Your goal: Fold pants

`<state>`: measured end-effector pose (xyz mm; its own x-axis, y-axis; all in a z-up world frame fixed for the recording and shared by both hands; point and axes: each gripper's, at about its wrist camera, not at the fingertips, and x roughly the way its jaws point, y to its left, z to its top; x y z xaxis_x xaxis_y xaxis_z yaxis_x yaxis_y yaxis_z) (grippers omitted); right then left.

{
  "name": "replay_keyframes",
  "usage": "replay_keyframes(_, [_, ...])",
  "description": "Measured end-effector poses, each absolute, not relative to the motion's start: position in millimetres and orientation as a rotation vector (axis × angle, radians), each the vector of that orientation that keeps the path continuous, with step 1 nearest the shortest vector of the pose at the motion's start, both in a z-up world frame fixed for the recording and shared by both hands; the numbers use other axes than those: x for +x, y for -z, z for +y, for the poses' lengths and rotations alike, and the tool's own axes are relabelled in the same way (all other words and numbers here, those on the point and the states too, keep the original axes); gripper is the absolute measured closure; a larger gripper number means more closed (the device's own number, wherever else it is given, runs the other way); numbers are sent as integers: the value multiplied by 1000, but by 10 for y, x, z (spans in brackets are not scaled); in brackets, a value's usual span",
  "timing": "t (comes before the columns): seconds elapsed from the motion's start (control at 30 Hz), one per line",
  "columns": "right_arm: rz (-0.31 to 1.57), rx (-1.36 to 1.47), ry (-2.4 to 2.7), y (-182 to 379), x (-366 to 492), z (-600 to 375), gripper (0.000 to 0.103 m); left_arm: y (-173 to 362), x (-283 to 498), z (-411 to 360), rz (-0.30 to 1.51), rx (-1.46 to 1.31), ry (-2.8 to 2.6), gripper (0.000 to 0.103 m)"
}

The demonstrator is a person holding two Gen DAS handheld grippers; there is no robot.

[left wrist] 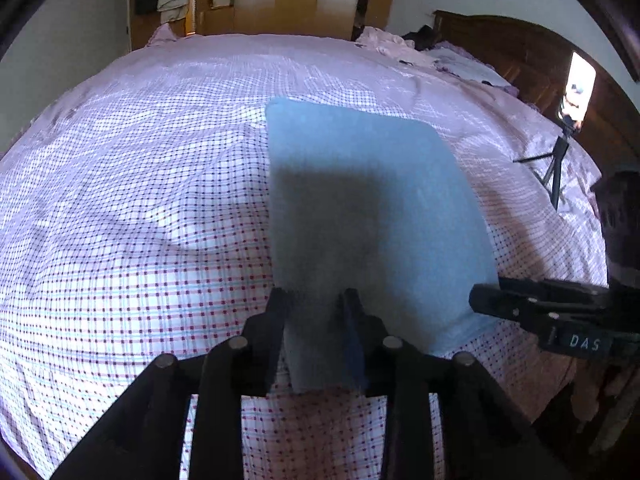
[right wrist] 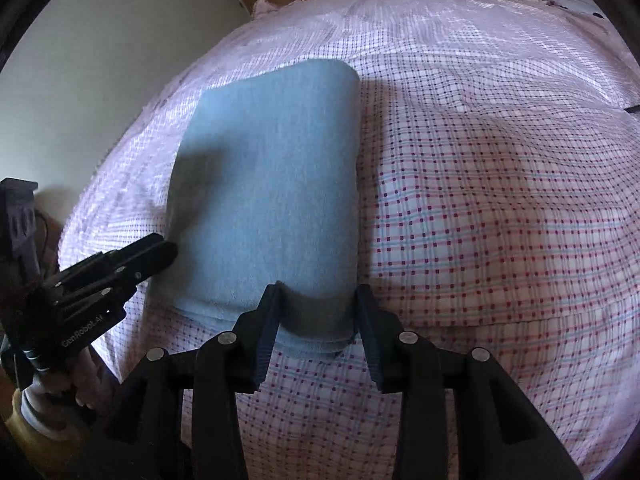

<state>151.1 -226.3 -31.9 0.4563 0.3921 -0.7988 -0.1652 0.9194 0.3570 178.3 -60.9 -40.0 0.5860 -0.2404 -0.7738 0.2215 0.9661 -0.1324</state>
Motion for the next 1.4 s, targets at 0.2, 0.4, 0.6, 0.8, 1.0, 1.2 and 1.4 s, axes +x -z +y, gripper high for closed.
replay_keyframes(0.2, [984, 229, -303, 144, 1289, -2277, 73, 281, 1588, -558, 913, -34, 248, 72])
replay_keyframes(0.4, [924, 176, -247, -1, 975, -2265, 64, 292, 1343, -571, 931, -18, 229, 70])
replay_keyframes(0.6, [919, 200, -201, 55, 707, -2312, 61, 482, 1187, -621, 976, -8, 209, 59])
replay_keyframes(0.8, [935, 194, -163, 259, 592, -2286, 55, 702, 1148, -726, 1028, 14, 178, 48])
replay_keyframes(1.0, [916, 187, -129, 451, 637, -2233, 30, 819, 1140, -789, 1024, 37, 127, 13])
replay_keyframes(1.2, [882, 105, -118, 557, 651, -2079, 19, 884, 1123, -821, 1008, 46, 117, 9])
replay_keyframes(1.4, [848, 100, -106, 596, 610, -2047, 18, 907, 1120, -892, 996, 53, 117, 8])
